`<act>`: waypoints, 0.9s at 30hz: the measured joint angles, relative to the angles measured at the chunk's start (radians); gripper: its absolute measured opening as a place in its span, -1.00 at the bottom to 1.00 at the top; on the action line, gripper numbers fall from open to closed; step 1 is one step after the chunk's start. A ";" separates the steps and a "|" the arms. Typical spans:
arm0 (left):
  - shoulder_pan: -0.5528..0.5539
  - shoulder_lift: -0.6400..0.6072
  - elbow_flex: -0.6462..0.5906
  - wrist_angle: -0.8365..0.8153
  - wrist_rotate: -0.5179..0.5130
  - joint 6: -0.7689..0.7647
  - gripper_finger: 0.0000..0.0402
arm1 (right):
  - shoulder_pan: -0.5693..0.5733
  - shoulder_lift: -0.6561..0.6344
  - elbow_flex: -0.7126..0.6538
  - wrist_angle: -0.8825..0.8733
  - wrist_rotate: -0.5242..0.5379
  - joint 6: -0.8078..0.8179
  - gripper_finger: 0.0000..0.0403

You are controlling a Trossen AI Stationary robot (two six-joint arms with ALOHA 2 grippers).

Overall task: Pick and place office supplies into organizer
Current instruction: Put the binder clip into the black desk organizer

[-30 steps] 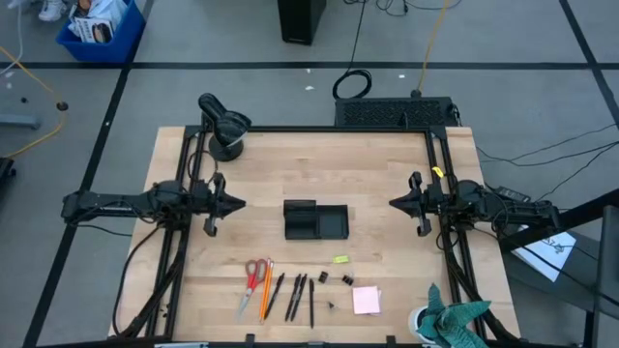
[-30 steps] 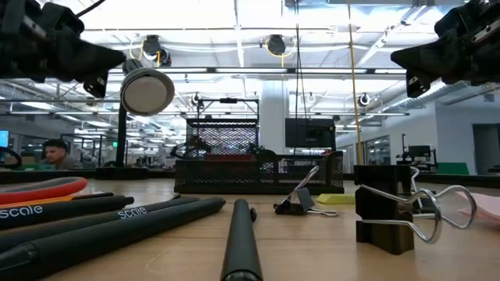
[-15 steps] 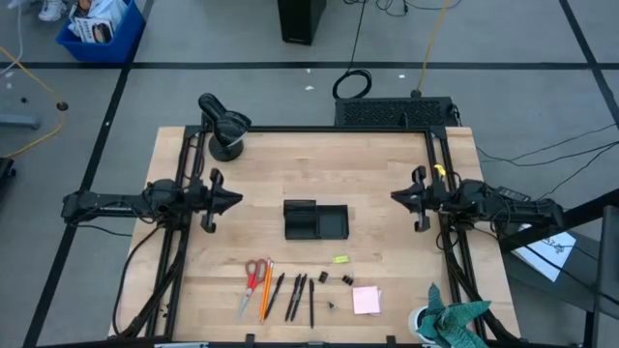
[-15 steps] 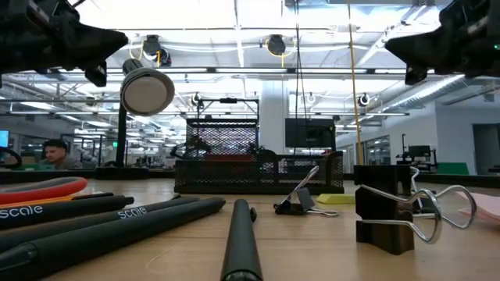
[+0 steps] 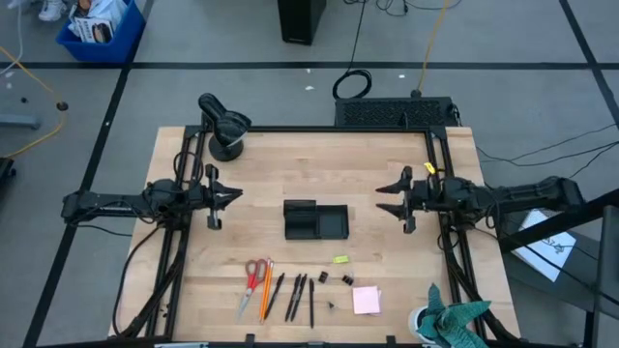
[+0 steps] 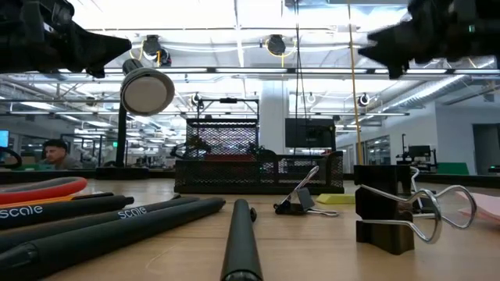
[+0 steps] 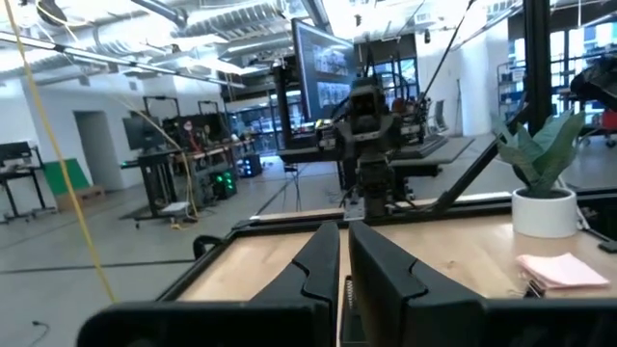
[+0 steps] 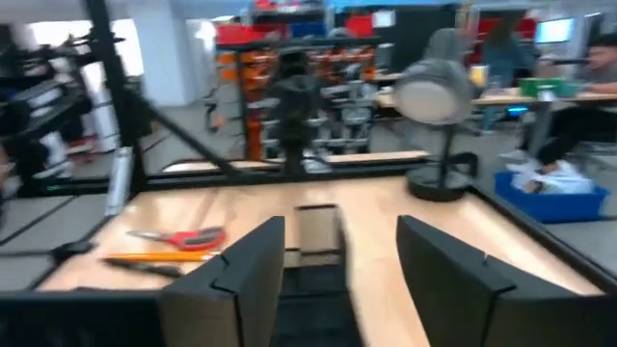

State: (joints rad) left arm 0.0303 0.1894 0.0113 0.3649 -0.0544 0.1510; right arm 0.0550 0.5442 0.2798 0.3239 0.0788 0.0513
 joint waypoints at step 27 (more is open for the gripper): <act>0.000 0.000 0.000 -0.002 0.002 -0.082 -0.82 | 0.530 0.907 0.508 -0.299 0.362 0.465 0.01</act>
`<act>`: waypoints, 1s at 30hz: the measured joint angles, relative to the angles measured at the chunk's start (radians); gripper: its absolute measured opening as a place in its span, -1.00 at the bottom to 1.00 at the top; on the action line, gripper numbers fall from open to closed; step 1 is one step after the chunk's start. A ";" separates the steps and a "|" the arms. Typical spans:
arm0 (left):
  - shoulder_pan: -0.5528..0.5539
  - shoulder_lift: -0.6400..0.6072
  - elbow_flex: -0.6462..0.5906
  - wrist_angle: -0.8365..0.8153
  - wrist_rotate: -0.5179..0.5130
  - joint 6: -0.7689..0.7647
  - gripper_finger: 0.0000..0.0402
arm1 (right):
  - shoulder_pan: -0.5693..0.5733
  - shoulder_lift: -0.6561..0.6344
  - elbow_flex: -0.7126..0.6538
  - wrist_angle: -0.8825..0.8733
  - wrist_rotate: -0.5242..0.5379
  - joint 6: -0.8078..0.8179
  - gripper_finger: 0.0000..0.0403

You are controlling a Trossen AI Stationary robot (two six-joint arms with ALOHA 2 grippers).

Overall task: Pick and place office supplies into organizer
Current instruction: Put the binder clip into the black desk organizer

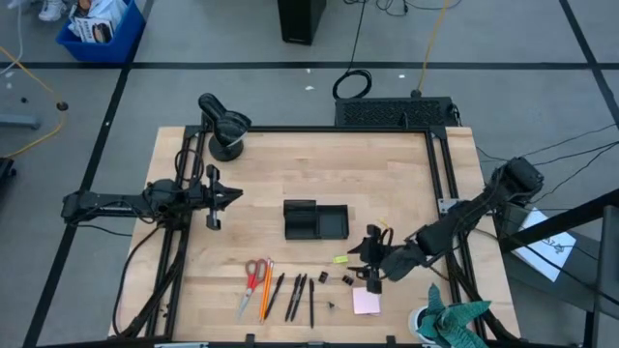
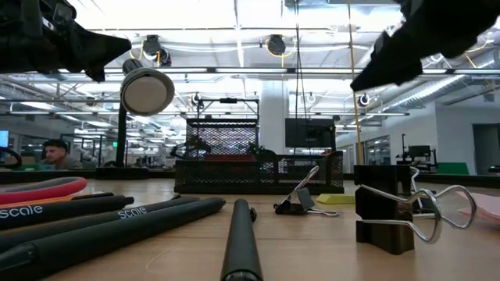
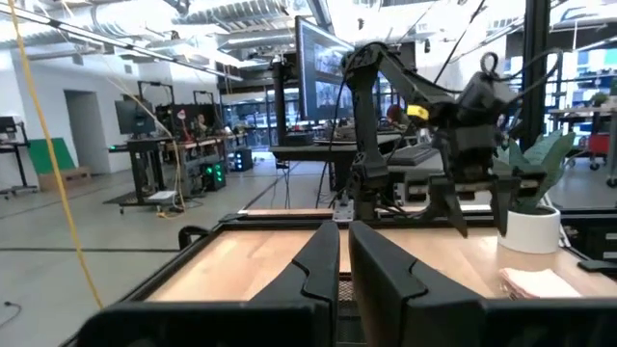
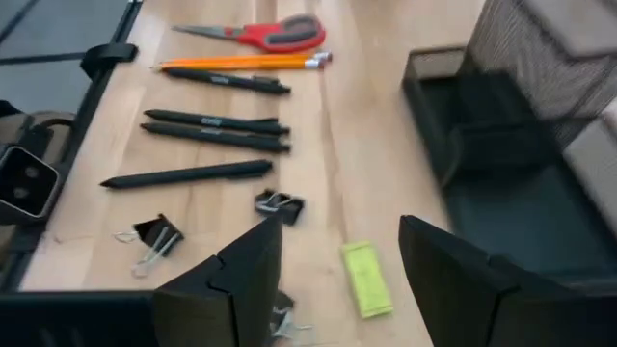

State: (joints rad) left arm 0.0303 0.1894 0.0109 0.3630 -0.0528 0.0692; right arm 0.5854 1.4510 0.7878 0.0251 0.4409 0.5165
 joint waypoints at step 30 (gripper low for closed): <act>0.000 0.000 0.000 0.008 -0.001 -0.001 -0.82 | 0.019 0.217 0.001 0.047 -0.179 0.388 0.01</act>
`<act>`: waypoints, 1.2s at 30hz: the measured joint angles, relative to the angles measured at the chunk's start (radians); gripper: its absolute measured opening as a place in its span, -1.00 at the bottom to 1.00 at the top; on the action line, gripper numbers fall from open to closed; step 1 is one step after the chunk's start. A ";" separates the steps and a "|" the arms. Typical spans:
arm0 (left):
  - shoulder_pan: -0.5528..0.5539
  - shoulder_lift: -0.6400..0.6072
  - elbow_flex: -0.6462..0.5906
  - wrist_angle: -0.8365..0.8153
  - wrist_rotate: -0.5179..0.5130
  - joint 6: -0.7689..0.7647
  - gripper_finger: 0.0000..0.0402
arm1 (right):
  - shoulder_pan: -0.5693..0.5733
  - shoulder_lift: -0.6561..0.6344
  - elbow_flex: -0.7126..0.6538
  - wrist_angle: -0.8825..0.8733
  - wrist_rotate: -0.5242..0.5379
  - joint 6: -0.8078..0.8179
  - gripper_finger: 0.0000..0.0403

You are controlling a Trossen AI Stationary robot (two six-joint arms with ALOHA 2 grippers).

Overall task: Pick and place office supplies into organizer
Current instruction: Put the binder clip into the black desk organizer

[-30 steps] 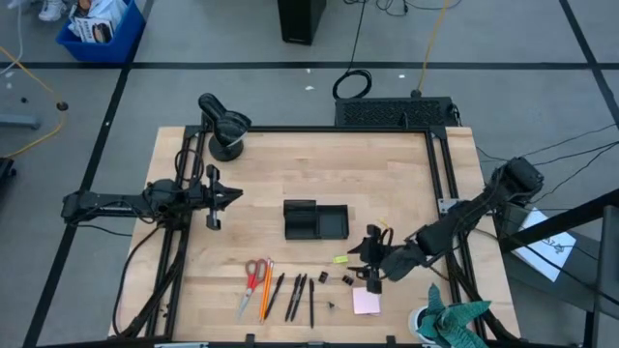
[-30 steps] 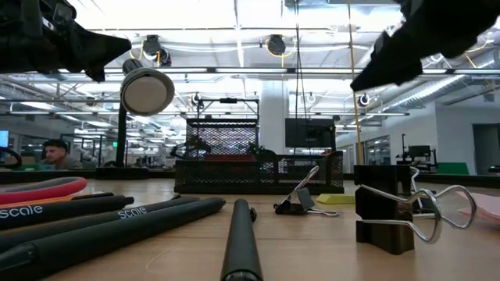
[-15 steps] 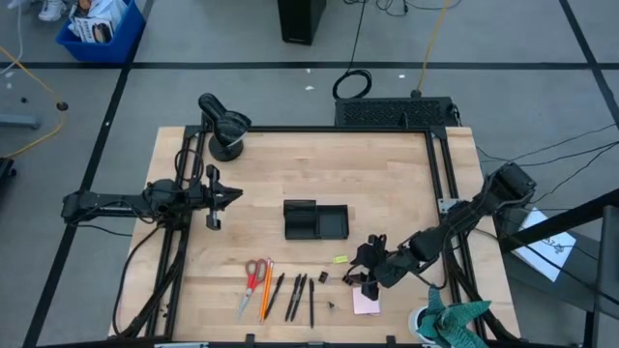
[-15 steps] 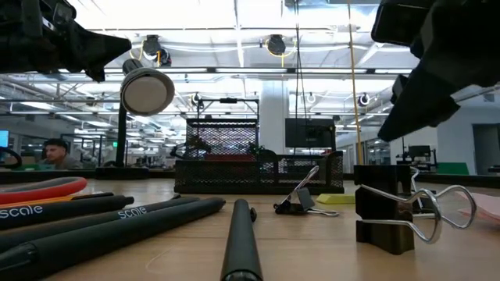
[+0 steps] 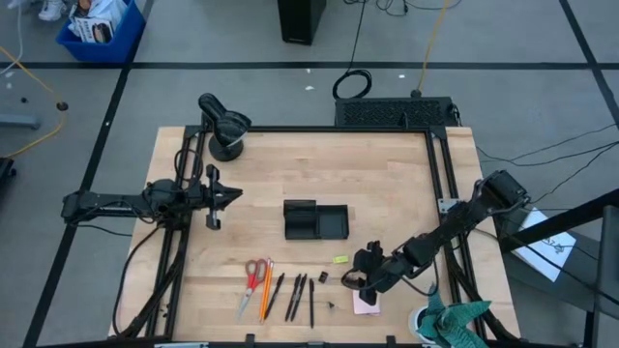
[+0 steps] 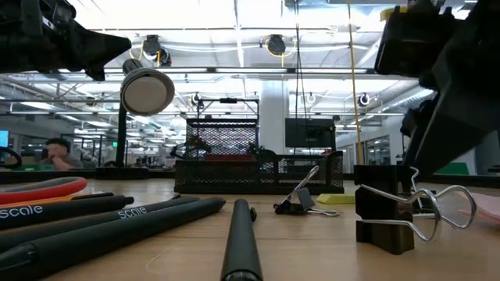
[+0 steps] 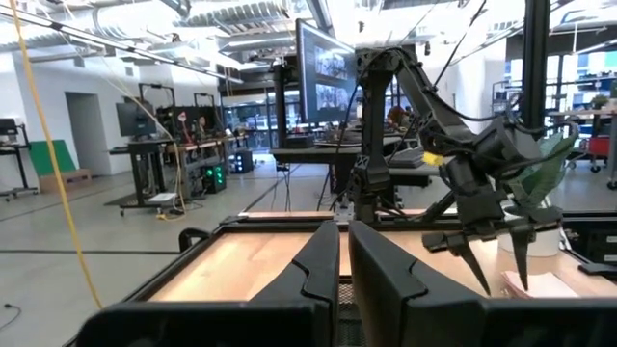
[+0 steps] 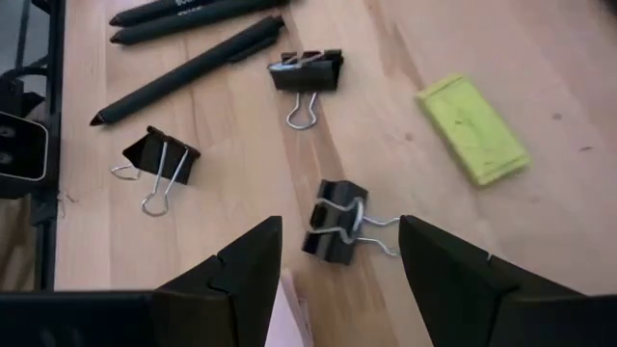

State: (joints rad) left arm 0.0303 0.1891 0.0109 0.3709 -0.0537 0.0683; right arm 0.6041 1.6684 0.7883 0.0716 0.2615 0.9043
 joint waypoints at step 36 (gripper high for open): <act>0.000 0.000 0.000 0.000 -0.001 0.005 -0.82 | -0.044 0.037 0.000 0.030 -0.105 0.048 -0.31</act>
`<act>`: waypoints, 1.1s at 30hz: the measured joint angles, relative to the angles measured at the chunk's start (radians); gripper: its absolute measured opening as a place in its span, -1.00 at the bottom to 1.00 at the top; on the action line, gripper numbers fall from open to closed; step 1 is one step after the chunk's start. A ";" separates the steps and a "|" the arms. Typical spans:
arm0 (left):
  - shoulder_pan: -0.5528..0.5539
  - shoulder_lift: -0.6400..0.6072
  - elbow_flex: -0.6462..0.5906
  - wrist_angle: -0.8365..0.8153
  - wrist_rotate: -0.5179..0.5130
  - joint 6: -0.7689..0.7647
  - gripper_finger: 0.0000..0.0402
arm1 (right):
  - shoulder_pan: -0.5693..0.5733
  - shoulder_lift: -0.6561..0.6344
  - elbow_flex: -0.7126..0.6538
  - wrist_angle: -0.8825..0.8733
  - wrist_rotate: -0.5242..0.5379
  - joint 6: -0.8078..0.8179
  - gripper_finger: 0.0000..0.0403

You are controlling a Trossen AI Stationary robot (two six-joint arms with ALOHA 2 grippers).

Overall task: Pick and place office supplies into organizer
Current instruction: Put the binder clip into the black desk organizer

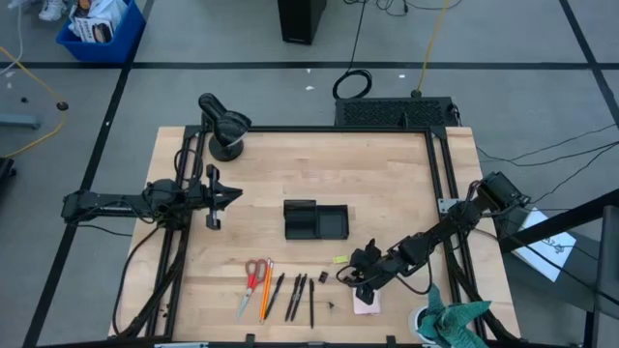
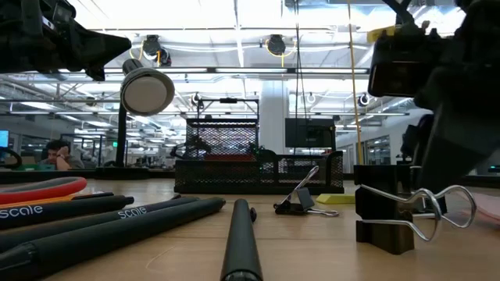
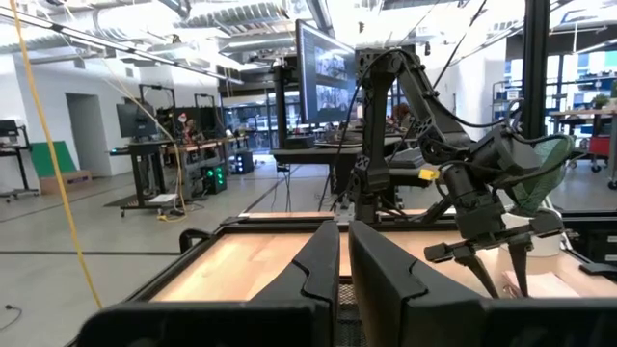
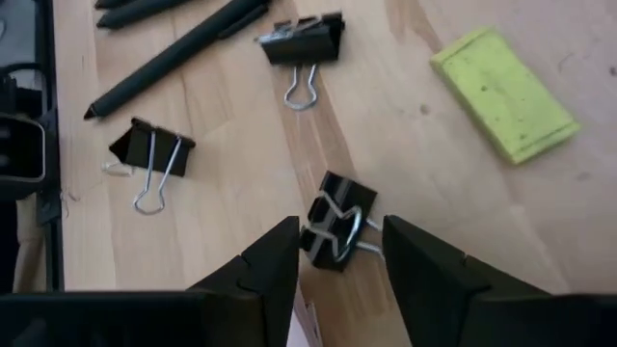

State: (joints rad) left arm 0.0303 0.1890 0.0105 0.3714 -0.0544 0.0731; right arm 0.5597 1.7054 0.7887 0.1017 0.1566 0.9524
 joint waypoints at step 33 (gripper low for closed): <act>0.000 0.000 0.000 -0.002 0.000 -0.003 -0.82 | -0.013 -0.074 0.037 0.068 0.096 -0.320 -0.98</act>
State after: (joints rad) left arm 0.0303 0.1894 0.0105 0.3694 -0.0547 0.0700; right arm 0.5468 1.6311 0.8258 0.1696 0.2529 0.6325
